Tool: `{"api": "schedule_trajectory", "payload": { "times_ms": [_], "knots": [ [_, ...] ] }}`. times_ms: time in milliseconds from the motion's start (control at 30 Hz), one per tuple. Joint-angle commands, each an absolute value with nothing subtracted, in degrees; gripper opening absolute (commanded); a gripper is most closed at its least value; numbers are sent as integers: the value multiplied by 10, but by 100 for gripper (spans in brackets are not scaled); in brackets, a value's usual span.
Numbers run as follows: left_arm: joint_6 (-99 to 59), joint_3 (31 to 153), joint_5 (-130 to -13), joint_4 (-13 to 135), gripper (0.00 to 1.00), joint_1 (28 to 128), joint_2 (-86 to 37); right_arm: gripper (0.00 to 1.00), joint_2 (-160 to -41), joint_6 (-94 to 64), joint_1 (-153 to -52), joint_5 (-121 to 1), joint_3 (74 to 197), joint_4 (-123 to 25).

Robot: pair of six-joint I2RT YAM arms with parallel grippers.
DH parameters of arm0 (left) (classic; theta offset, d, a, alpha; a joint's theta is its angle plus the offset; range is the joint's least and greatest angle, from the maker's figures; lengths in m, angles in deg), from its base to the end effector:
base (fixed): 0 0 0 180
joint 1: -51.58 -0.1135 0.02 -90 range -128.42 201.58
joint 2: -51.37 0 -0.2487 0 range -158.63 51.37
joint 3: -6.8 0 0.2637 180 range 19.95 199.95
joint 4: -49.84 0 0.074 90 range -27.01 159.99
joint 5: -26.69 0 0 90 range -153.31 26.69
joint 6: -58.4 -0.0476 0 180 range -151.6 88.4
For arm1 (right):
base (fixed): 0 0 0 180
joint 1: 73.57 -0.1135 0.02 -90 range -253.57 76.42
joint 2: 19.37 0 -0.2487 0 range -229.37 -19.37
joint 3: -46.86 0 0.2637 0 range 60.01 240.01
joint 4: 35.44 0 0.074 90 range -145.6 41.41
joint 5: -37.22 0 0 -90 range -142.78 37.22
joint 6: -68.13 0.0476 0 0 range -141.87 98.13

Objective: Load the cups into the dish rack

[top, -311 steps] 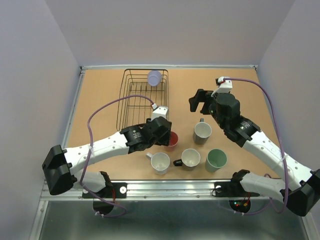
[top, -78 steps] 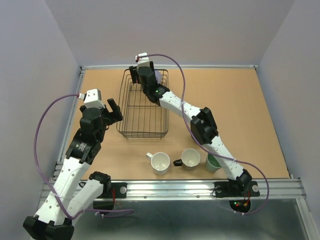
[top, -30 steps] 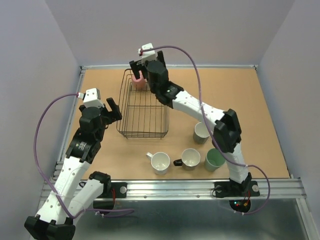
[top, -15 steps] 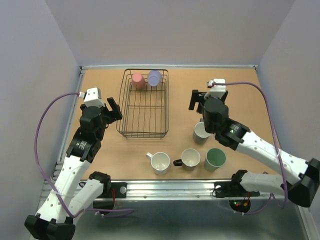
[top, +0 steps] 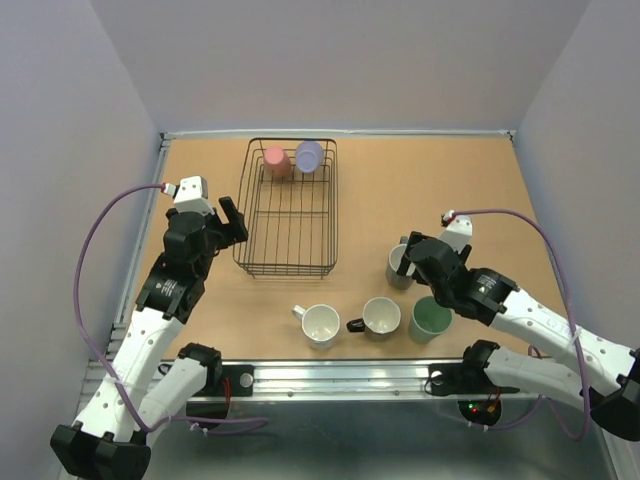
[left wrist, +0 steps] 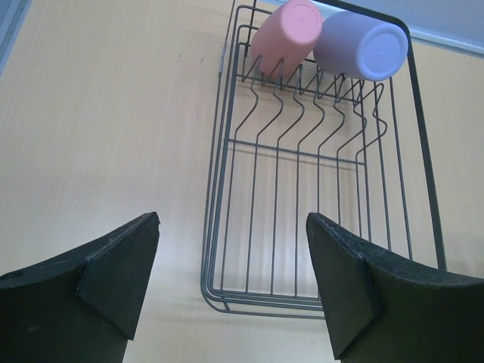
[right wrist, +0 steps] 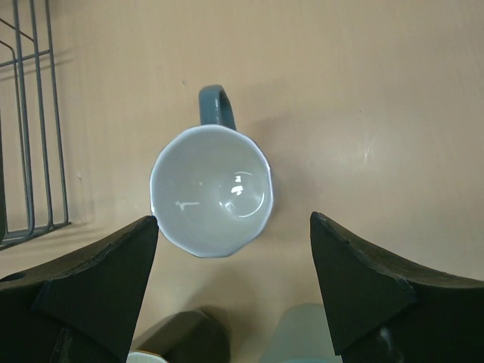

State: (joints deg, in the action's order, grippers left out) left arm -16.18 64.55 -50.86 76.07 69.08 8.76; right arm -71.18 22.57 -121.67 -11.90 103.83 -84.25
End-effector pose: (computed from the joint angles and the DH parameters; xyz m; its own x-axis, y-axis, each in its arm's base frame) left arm 0.2031 -0.0533 0.3276 -0.2013 -0.2088 -0.9570 0.0398 0.9745 -0.2210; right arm 0.1624 0.1343 0.2568 -0.5017 0.2335 -0.8329 0.1468 0.9719 0.1841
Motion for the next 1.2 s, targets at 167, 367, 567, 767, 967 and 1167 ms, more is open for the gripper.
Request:
{"api": "schedule_trajectory", "payload": {
  "times_ms": [167,367,567,767,967,1167],
  "knots": [
    [-172,643,-520,735,89,687,99,86,-667,373,-1219,-132,1032,-961],
    [-172,642,-525,735,89,687,104,78,-625,396,-1219,-158,1031,-968],
    [-171,642,-531,733,89,687,104,77,-565,409,-1218,-202,1048,-983],
    [-171,642,-536,731,89,688,108,79,-599,413,-1218,-181,1053,-988],
    [-171,642,-539,732,89,688,114,78,-666,414,-1218,-73,1045,-946],
    [-171,641,-550,729,89,688,114,76,-772,379,-1218,-50,1082,-904]
  ]
}}
